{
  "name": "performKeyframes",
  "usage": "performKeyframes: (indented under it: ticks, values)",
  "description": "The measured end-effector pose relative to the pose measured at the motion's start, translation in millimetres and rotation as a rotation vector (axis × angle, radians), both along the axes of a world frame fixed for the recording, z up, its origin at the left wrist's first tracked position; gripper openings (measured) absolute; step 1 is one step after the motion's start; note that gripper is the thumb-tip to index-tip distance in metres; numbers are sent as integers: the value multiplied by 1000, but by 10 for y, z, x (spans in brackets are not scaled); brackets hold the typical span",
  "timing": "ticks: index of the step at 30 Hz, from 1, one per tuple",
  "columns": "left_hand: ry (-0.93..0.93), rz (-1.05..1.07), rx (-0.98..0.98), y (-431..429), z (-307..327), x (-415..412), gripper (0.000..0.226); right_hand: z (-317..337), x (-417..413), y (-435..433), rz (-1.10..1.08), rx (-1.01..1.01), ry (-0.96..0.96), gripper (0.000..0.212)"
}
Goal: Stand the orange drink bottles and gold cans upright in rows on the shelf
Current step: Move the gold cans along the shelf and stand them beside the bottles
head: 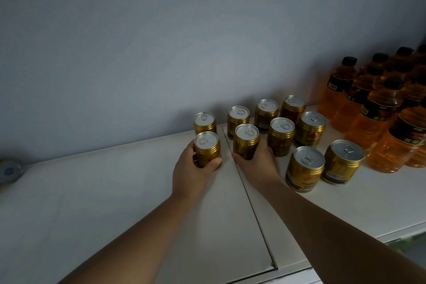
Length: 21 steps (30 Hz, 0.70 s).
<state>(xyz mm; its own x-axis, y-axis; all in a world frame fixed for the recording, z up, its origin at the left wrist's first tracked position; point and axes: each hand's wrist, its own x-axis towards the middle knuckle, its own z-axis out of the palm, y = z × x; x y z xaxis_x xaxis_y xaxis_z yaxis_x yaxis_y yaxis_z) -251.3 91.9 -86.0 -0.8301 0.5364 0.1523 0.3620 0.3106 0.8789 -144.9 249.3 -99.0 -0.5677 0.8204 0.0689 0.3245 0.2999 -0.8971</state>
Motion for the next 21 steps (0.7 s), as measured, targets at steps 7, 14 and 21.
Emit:
performKeyframes:
  ticks: [7, 14, 21]
  values:
    - [-2, -16, -9, 18, 21, -1, 85, 9, -1, -8, 2, -12, -12, 84]
    - [1, -22, -25, 47, 36, -6, 84, 27, 13, -7, 5, -13, -21, 84]
    - [-50, -46, -93, 55, 110, -44, 85, 99, 13, 8, 26, -72, -48, 83]
